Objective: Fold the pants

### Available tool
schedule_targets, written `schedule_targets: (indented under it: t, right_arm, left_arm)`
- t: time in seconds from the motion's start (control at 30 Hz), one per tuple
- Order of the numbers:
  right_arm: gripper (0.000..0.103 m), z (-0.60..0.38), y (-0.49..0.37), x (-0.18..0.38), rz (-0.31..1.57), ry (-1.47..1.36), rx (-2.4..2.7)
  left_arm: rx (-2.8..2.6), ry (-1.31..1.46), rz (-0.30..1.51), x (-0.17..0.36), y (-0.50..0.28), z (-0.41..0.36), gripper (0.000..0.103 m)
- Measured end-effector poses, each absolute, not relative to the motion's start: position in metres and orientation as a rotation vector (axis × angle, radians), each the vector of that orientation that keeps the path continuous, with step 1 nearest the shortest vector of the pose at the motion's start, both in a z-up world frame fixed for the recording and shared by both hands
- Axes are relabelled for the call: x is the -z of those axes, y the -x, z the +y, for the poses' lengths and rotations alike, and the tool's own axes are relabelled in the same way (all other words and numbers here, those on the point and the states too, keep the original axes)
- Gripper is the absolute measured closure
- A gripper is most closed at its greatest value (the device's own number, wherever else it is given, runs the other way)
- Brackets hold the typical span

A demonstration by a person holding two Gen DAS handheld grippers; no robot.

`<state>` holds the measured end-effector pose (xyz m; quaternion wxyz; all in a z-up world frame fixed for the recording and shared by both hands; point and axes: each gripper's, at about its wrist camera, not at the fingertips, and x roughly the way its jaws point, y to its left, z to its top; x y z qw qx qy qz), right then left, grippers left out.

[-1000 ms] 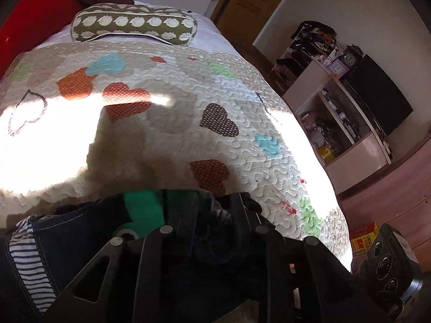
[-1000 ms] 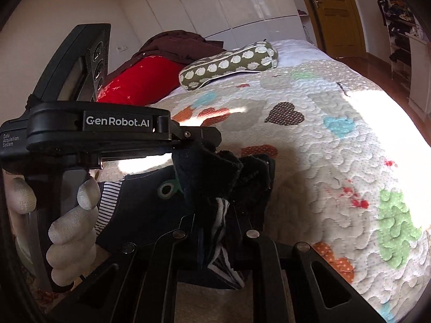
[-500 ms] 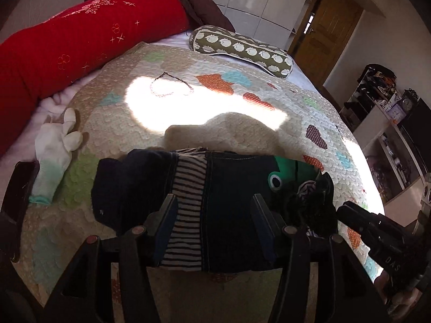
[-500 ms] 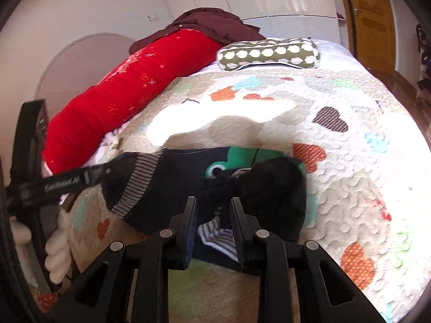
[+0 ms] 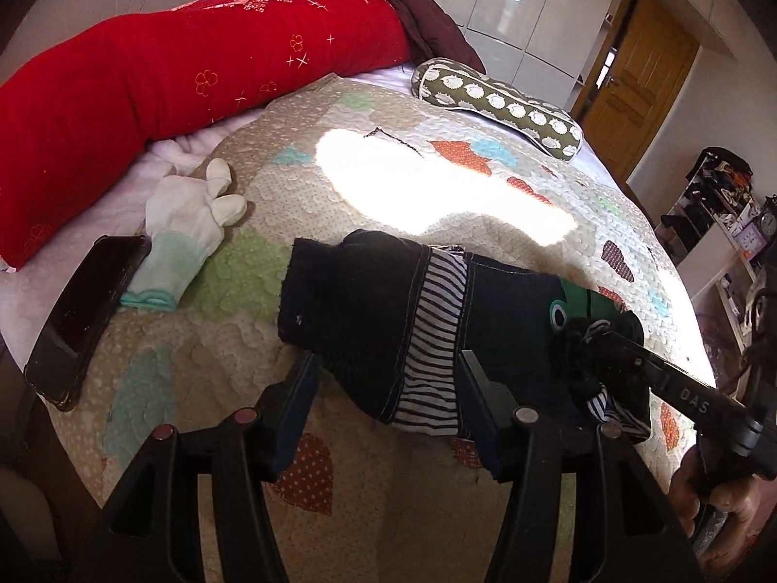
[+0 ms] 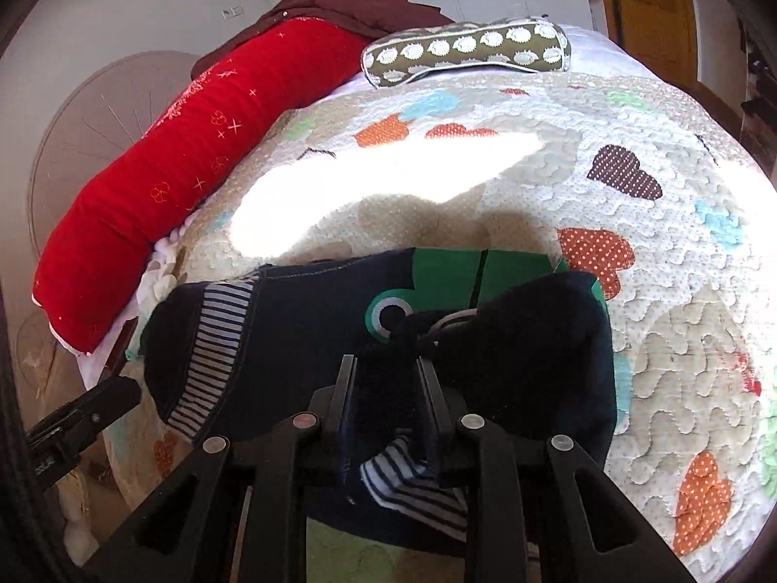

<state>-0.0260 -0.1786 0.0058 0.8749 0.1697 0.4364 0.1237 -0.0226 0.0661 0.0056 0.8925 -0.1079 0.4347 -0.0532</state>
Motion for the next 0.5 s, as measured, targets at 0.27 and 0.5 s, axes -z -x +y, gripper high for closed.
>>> schedule_targets:
  t: [0.27,0.5]
  right_arm:
    - [0.077,-0.160,0.035,0.019,1.014,-0.340,-0.272]
    - [0.074,-0.160,0.038,0.016,1.003,-0.341,-0.270]
  left_arm:
    - [0.027,0.169,0.899,-0.002,0.025,0.067,0.046]
    - [-0.062,0.070,0.851,-0.005,0.033,0.069,0.046]
